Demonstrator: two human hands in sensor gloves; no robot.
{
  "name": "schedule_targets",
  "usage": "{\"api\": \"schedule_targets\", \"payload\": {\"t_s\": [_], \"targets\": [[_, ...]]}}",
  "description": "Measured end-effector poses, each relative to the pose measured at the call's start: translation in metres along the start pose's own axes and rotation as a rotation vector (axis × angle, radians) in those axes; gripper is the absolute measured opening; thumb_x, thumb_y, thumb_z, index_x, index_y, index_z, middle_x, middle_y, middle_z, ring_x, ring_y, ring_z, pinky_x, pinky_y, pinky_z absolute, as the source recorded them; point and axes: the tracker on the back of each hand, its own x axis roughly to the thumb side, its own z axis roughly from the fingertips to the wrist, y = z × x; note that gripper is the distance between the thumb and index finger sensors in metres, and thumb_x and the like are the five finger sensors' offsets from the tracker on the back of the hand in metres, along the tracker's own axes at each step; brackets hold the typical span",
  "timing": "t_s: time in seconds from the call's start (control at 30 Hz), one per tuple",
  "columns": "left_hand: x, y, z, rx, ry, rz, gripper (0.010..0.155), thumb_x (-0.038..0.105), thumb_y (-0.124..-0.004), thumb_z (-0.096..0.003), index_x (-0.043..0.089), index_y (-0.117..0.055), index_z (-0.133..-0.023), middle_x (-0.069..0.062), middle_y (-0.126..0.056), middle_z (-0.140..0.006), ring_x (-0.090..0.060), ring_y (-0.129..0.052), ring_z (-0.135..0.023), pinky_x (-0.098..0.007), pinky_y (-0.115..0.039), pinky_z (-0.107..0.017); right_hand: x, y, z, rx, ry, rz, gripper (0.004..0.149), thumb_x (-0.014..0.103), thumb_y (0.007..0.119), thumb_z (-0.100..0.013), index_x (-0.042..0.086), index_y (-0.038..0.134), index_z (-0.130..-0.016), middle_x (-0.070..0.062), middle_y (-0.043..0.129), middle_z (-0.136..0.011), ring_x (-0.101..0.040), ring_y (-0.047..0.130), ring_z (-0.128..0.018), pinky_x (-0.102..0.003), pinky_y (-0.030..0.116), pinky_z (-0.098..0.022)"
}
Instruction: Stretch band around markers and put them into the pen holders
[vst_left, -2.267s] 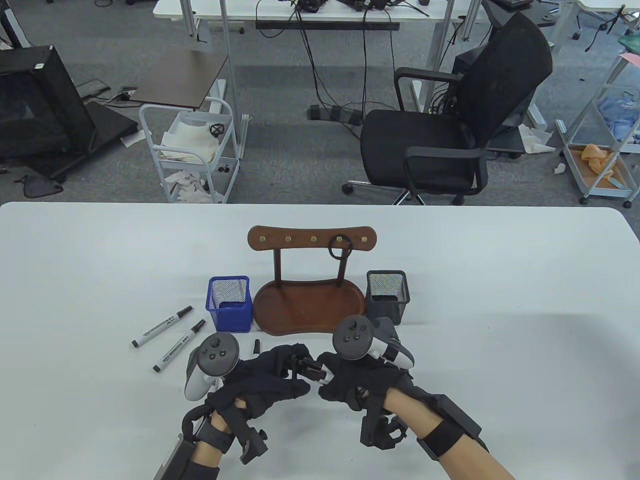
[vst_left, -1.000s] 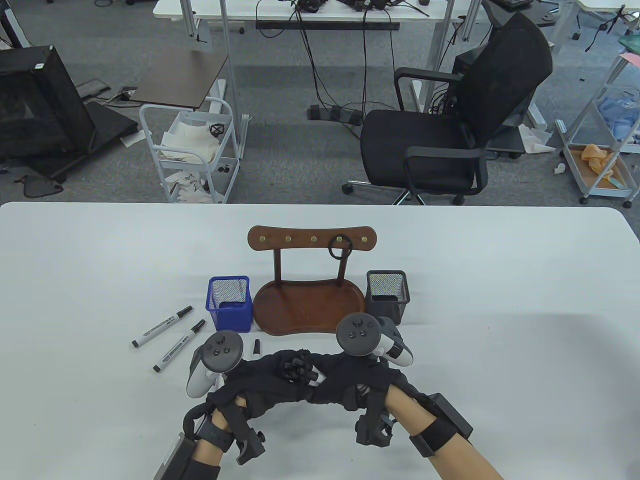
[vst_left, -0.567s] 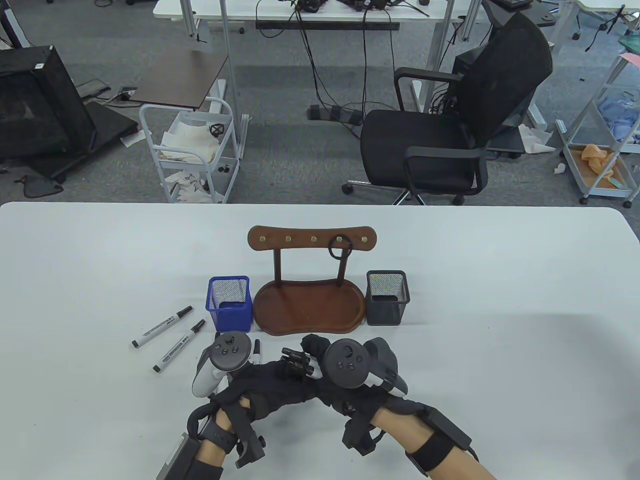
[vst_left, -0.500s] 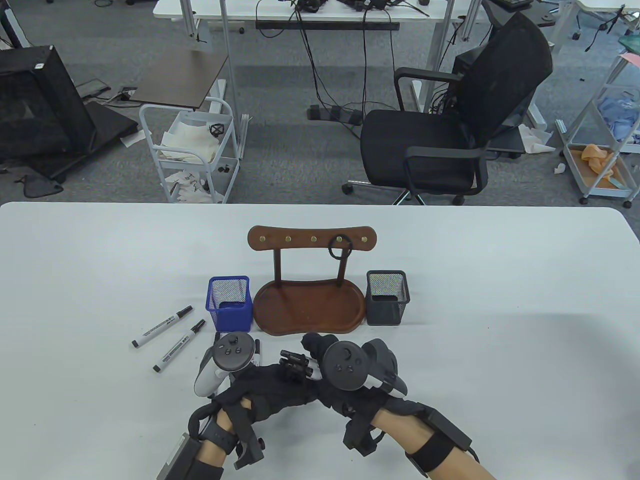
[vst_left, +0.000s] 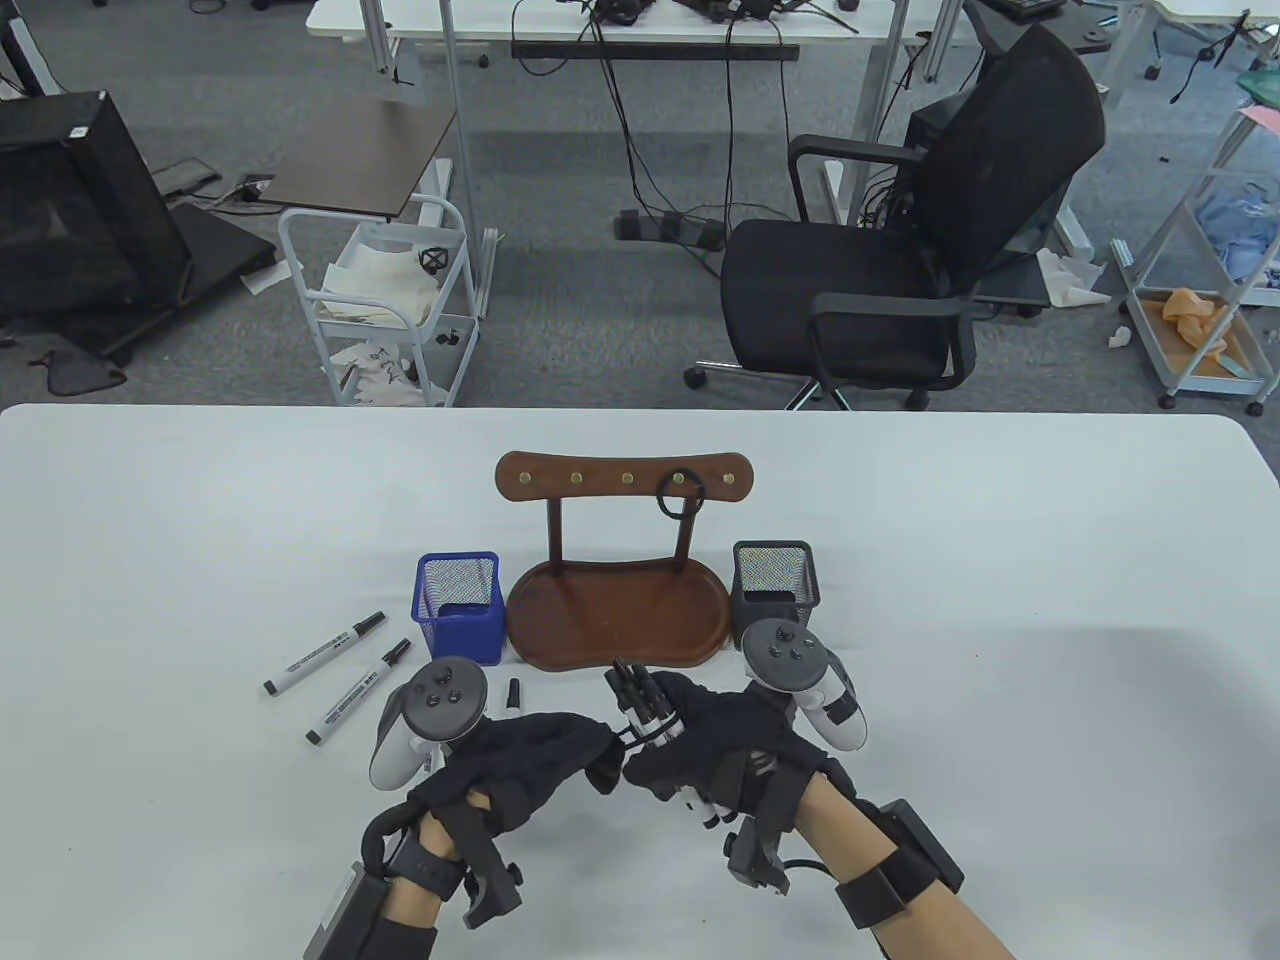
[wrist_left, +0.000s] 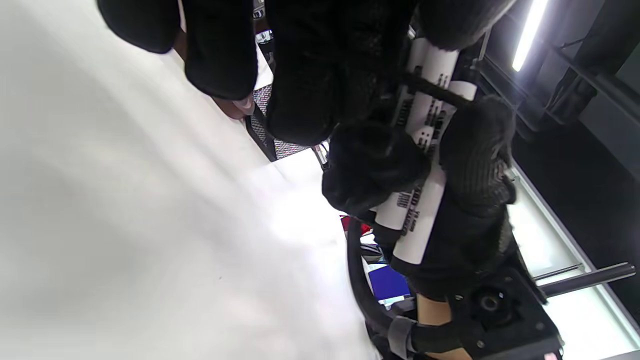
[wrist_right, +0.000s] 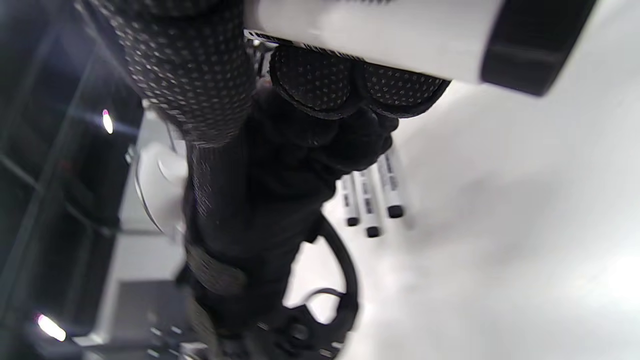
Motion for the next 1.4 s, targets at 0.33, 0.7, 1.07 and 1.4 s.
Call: {"api": "schedule_targets", "payload": {"t_s": [0.33, 0.7, 1.07, 1.4], "targets": [[0.03, -0.028, -0.006, -0.044, -0.084, -0.241, 0.054, 0.05, -0.064, -0.0625, 0.015, -0.071, -0.102, -0.013, -0.087, -0.098, -0.044, -0.073, -0.097, -0.067, -0.056, -0.074, -0.029, -0.013, -0.006, -0.23, 0.148, -0.324, 0.067, 0.04, 0.09, -0.052, 0.019, 0.049, -0.101, 0.0, 0.067, -0.094, -0.011, 0.1, -0.058, -0.041, 0.092, -0.055], [0.046, -0.044, -0.007, -0.114, -0.165, -0.258, 0.054, 0.049, -0.065, -0.0629, 0.014, -0.071, -0.103, -0.015, -0.083, -0.101, -0.045, -0.069, -0.099, -0.068, -0.053, -0.075, -0.024, -0.015, -0.001, -0.436, 0.226, -0.403, 0.052, 0.035, 0.09, -0.053, 0.021, 0.061, -0.094, 0.002, 0.077, -0.086, -0.01, 0.103, -0.051, -0.039, 0.095, -0.051], [0.039, -0.031, -0.003, -0.093, -0.137, -0.171, 0.068, 0.055, -0.063, -0.0614, 0.003, -0.069, -0.105, -0.021, -0.088, -0.099, -0.045, -0.078, -0.095, -0.067, -0.06, -0.072, -0.012, -0.016, 0.015, -0.46, 0.153, -0.069, 0.043, 0.036, 0.089, -0.052, 0.026, 0.068, -0.088, 0.004, 0.081, -0.087, -0.014, 0.105, -0.057, -0.042, 0.094, -0.052], [0.022, -0.019, -0.004, -0.033, -0.091, 0.008, 0.066, 0.054, -0.061, -0.0628, 0.005, -0.069, -0.106, -0.022, -0.085, -0.104, -0.046, -0.076, -0.096, -0.067, -0.061, -0.071, -0.008, 0.001, 0.03, -0.432, 0.068, 0.038, 0.043, 0.037, 0.09, -0.051, 0.025, 0.069, -0.087, 0.004, 0.086, -0.084, -0.016, 0.106, -0.059, -0.042, 0.094, -0.051]]}}
